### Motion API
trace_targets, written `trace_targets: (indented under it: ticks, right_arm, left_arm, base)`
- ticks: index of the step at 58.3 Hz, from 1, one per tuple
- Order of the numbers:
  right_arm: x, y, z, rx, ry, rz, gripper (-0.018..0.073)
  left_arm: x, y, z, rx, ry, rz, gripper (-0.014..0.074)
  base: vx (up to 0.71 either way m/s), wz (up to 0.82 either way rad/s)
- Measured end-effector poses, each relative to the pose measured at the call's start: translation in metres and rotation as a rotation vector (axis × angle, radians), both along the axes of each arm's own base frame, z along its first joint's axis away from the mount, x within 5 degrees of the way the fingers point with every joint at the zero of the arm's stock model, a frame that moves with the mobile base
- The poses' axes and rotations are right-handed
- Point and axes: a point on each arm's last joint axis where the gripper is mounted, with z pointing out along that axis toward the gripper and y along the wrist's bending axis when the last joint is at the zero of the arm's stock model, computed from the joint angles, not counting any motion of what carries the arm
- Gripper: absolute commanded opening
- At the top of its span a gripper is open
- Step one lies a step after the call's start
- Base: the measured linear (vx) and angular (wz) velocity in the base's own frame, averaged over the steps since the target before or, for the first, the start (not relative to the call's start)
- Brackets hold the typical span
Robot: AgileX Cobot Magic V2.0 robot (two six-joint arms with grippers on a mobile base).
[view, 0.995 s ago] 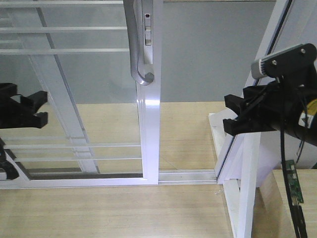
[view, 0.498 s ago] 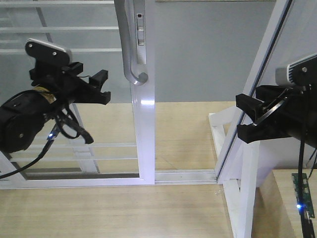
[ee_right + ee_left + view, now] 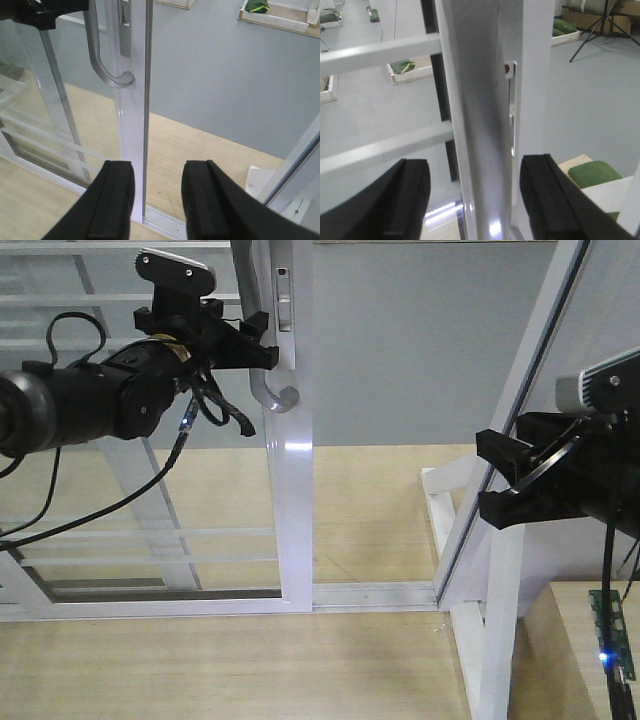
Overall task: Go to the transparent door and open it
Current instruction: 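Slide the door further open with the left gripper holding the handle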
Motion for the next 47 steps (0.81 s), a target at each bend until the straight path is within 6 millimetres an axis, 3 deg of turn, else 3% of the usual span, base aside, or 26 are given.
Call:
trace_targets:
  ticks: [19,47]
  right_arm:
    - [0.000,0.000,0.000,0.000,0.000,0.000,0.0317]
    - [0.000,0.000,0.000,-0.012,-0.006,0.005,0.0317]
  left_arm:
    - [0.035,-0.015,-0.007,0.007,0.022,-0.003,0.0503]
    - [0.040,-0.001,-0.007,-0.017,0.132,0.051,0.0461]
  base:
    - [0.00,0.00]
    - [0.00,0.00]
